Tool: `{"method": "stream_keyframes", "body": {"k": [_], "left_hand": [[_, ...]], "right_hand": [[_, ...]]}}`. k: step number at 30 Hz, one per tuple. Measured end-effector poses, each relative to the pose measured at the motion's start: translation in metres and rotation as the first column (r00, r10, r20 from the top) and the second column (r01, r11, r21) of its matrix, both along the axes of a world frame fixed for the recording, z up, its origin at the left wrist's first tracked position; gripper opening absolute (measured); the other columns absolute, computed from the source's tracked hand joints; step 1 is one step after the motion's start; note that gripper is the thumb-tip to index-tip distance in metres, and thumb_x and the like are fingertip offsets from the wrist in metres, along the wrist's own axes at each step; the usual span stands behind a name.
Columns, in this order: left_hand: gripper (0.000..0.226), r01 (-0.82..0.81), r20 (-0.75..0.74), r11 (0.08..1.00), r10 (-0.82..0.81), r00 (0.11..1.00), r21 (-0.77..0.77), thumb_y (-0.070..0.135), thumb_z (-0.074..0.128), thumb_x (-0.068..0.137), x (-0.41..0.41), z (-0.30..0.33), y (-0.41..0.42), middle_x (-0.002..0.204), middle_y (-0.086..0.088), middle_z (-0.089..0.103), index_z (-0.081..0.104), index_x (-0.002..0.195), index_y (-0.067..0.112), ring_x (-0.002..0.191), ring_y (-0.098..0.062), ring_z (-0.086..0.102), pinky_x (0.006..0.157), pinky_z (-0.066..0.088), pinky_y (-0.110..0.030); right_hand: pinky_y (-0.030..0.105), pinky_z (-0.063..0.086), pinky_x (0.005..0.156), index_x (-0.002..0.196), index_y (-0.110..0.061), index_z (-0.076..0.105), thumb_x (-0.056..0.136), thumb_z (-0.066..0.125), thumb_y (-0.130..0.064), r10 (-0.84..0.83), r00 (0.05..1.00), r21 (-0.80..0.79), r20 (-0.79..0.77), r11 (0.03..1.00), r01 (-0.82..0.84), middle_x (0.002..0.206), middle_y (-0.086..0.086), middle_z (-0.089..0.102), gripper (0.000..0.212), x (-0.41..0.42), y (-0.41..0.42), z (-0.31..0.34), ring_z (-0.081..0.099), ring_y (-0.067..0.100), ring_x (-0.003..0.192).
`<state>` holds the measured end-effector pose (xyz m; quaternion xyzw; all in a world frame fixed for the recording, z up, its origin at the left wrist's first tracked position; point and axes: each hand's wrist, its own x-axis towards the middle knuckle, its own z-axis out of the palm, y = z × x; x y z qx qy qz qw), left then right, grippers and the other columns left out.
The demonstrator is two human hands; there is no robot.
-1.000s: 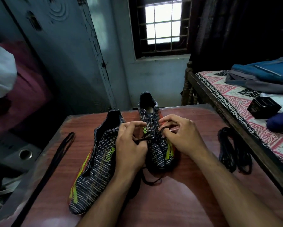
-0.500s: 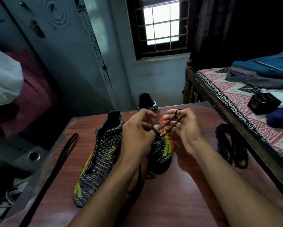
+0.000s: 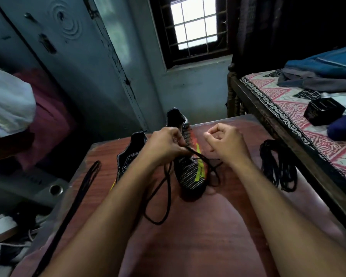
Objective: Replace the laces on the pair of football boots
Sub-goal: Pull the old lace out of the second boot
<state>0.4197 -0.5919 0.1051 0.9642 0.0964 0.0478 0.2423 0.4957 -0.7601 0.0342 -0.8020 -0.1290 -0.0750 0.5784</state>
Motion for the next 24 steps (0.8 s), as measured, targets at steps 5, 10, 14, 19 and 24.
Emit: {"method": "stream_keyframes", "body": {"k": [5, 10, 14, 19, 24], "left_hand": [[0.012, -0.015, 0.14, 1.0, 0.017, 0.99, -0.016, 0.026, 0.078, 0.084, -0.028, -0.039, -0.001, 0.079, 0.012, 0.069, 0.071, 0.093, 0.03, 0.075, -0.006, 0.063, 0.071, 0.054, -0.029], [0.01, -0.05, 0.321, 0.996, 0.021, 0.947, 0.081, 0.033, 0.073, 0.086, -0.03, -0.046, -0.023, 0.094, 0.01, 0.07, 0.07, 0.095, 0.03, 0.088, -0.017, 0.066, 0.078, 0.055, -0.038], [0.024, 0.03, 0.37, 0.999, -0.017, 0.929, -0.028, 0.019, 0.071, 0.085, -0.024, -0.048, -0.031, 0.099, 0.011, 0.072, 0.064, 0.105, 0.031, 0.092, -0.015, 0.068, 0.079, 0.057, -0.041], [0.039, 0.08, 0.514, 0.993, -0.021, 0.857, -0.092, 0.001, 0.064, 0.08, -0.03, -0.061, -0.019, 0.106, 0.009, 0.062, 0.057, 0.107, 0.028, 0.097, -0.014, 0.061, 0.081, 0.055, -0.042], [0.025, -0.057, 0.269, 0.981, 0.005, 0.963, 0.186, 0.05, 0.057, 0.095, -0.038, -0.062, -0.016, 0.114, 0.008, 0.052, 0.06, 0.114, 0.034, 0.109, -0.016, 0.054, 0.075, 0.051, -0.038]], "right_hand": [[0.036, 0.061, 0.075, 0.075, -0.026, 0.066, 0.089, 0.071, -0.031, -0.045, 0.999, -0.115, 0.029, 0.992, 0.049, 0.07, -0.007, 0.073, 0.015, 0.002, -0.001, -0.005, 0.072, 0.013, 0.067], [0.022, 0.053, 0.067, 0.081, -0.024, 0.073, 0.09, 0.074, -0.037, 0.205, 0.977, -0.122, 0.062, 0.973, -0.197, 0.073, -0.008, 0.073, 0.016, -0.006, 0.009, -0.008, 0.068, 0.005, 0.069], [0.029, 0.042, 0.057, 0.065, -0.018, 0.065, 0.101, 0.063, -0.035, 0.251, 0.967, -0.045, 0.036, 0.967, -0.249, 0.057, -0.003, 0.061, 0.039, -0.007, 0.005, -0.004, 0.053, 0.004, 0.053], [0.019, 0.041, 0.057, 0.066, -0.026, 0.076, 0.097, 0.068, -0.036, 0.133, 0.99, -0.101, 0.034, 0.986, -0.13, 0.048, -0.012, 0.062, 0.034, -0.005, 0.006, -0.004, 0.056, -0.003, 0.05], [0.026, 0.05, 0.06, 0.076, -0.024, 0.075, 0.083, 0.083, -0.032, 0.193, 0.977, -0.168, 0.088, 0.97, -0.176, 0.06, -0.002, 0.07, 0.013, -0.004, 0.004, -0.011, 0.066, 0.012, 0.055]]}}
